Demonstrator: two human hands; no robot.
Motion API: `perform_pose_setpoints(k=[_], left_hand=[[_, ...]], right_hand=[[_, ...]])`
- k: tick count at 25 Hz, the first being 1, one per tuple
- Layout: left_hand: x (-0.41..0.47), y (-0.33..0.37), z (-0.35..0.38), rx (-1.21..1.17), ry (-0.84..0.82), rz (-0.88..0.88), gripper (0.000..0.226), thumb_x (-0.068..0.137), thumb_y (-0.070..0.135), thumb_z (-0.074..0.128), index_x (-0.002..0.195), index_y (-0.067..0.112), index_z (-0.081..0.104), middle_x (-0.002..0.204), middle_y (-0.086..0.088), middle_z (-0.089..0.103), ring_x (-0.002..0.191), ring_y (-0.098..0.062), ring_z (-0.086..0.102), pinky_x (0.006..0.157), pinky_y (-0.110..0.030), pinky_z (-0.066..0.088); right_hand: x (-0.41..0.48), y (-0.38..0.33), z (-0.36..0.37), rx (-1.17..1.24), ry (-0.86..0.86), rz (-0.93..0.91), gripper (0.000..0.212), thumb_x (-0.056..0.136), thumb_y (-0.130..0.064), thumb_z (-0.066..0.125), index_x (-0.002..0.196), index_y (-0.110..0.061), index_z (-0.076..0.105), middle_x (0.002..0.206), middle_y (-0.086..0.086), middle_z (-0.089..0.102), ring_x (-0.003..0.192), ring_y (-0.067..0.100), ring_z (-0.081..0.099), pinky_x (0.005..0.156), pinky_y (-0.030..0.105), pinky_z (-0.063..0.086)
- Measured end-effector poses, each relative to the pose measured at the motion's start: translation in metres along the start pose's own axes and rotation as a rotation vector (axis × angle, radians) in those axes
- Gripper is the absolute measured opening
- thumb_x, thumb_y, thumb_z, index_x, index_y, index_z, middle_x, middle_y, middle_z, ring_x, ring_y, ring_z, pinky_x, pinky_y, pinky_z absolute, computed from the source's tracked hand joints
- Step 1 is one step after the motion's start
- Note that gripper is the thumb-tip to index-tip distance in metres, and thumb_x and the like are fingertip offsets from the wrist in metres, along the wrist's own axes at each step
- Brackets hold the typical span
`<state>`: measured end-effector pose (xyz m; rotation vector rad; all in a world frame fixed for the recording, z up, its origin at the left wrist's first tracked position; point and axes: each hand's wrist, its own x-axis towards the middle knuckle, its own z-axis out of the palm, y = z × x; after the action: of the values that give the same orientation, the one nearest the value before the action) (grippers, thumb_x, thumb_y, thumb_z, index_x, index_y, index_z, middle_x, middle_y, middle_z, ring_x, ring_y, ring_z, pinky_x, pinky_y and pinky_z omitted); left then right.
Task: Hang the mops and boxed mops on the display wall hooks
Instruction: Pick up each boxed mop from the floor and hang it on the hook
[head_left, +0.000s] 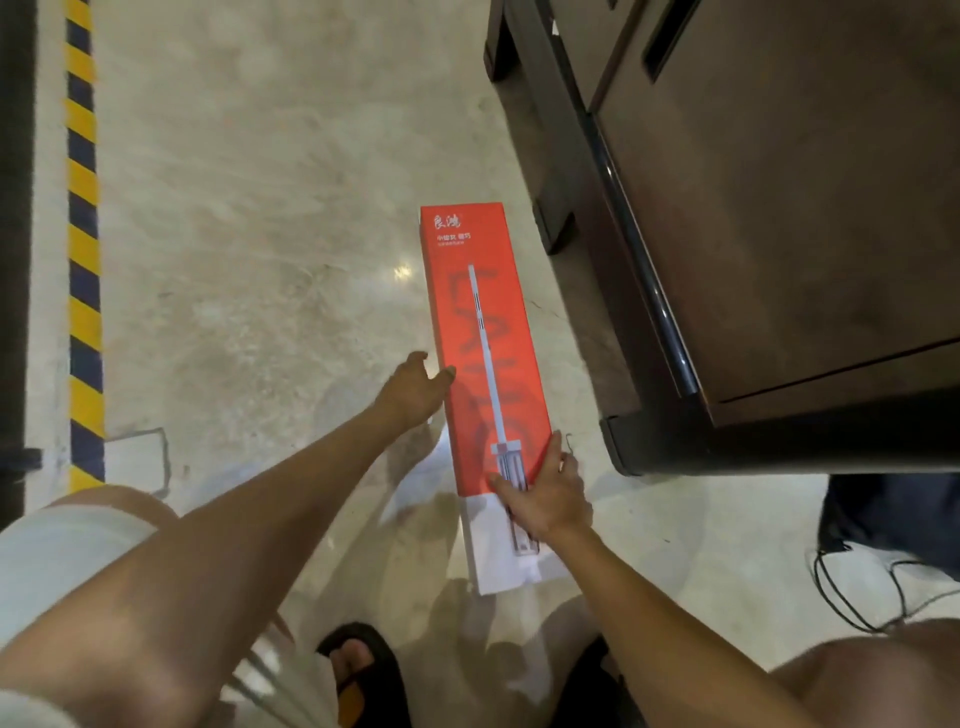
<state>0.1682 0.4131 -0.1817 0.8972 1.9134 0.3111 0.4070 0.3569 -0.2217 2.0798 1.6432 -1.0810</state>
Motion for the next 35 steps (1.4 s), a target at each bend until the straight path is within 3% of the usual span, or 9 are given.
perform_pose_setpoints(k=[4,7,10,13,16,19,25,28,35], left_hand=[[0.026,-0.031,0.063,-0.438,-0.112,-0.230,0.077,0.104,0.060,0.044,0.128,-0.012,0.060,0.123,-0.022,0.070,0.095,-0.033,0.071,0.077,-0.028,0.054],[0.052,-0.054,0.104,-0.756,-0.171,-0.295,0.098,0.079,0.088,0.048,0.133,0.007,0.065,0.123,-0.014,0.074,0.101,-0.028,0.076,0.095,-0.042,0.061],[0.074,-0.054,0.110,-0.790,-0.149,-0.267,0.096,0.076,0.098,0.040,0.124,0.022,0.072,0.118,-0.009,0.078,0.099,-0.028,0.078,0.096,-0.045,0.061],[0.088,-0.051,0.109,-0.837,-0.089,-0.270,0.117,0.053,0.111,0.041,0.133,0.029,0.067,0.129,-0.001,0.073,0.113,-0.027,0.074,0.102,-0.052,0.057],[0.075,-0.037,0.109,-0.786,-0.024,-0.163,0.108,0.064,0.107,0.037,0.142,0.035,0.057,0.137,0.001,0.068,0.119,-0.023,0.070,0.106,-0.051,0.055],[0.029,-0.009,0.089,-0.907,0.092,-0.131,0.085,0.081,0.088,0.056,0.134,0.021,0.057,0.118,-0.004,0.075,0.103,-0.023,0.076,0.093,-0.047,0.062],[-0.024,0.011,0.039,-0.815,0.048,-0.145,0.071,0.073,0.069,0.082,0.122,0.022,0.061,0.111,0.000,0.076,0.090,-0.018,0.078,0.069,-0.034,0.064],[-0.073,0.035,0.007,-0.787,0.088,-0.107,0.091,0.059,0.075,0.088,0.128,0.022,0.062,0.119,-0.001,0.076,0.097,-0.019,0.078,0.084,-0.045,0.066],[-0.238,0.143,-0.128,-0.792,0.159,-0.004,0.104,0.062,0.071,0.087,0.143,0.022,0.045,0.135,0.002,0.064,0.111,-0.016,0.070,0.091,-0.040,0.062]], right_hand=[[0.045,-0.030,-0.040,0.524,0.004,-0.023,0.085,0.097,-0.059,0.058,0.160,-0.014,0.025,0.157,0.011,0.046,0.141,0.036,0.048,0.114,0.045,0.039],[0.077,-0.050,-0.051,0.590,-0.078,-0.036,0.079,0.099,-0.062,0.048,0.161,-0.017,0.029,0.159,0.006,0.044,0.144,0.031,0.045,0.118,0.044,0.034],[0.111,-0.052,-0.050,0.623,-0.119,-0.065,0.096,0.080,-0.084,0.044,0.159,-0.030,0.034,0.159,-0.003,0.045,0.144,0.024,0.046,0.121,0.048,0.034],[0.137,-0.052,-0.049,0.679,-0.158,-0.095,0.092,0.078,-0.088,0.040,0.150,-0.033,0.050,0.149,-0.005,0.057,0.134,0.020,0.056,0.119,0.047,0.038],[0.125,-0.057,-0.053,0.733,-0.111,-0.117,0.067,0.093,-0.070,0.041,0.144,-0.029,0.057,0.137,-0.002,0.065,0.124,0.020,0.062,0.115,0.046,0.043],[0.107,-0.056,-0.058,0.806,-0.086,-0.135,0.045,0.100,-0.056,0.046,0.134,-0.029,0.059,0.128,0.001,0.068,0.116,0.022,0.065,0.110,0.049,0.049],[0.037,-0.067,-0.093,0.869,-0.106,-0.163,0.054,0.095,-0.074,0.043,0.115,-0.026,0.057,0.113,0.003,0.071,0.105,0.022,0.070,0.096,0.046,0.056],[-0.021,-0.082,-0.129,0.901,-0.109,-0.163,0.053,0.098,-0.071,0.043,0.117,-0.023,0.055,0.111,0.004,0.070,0.102,0.022,0.069,0.089,0.042,0.058],[-0.189,-0.151,-0.276,0.977,-0.163,-0.216,0.042,0.102,-0.060,0.046,0.125,-0.027,0.057,0.121,0.004,0.069,0.108,0.019,0.069,0.093,0.043,0.058]])
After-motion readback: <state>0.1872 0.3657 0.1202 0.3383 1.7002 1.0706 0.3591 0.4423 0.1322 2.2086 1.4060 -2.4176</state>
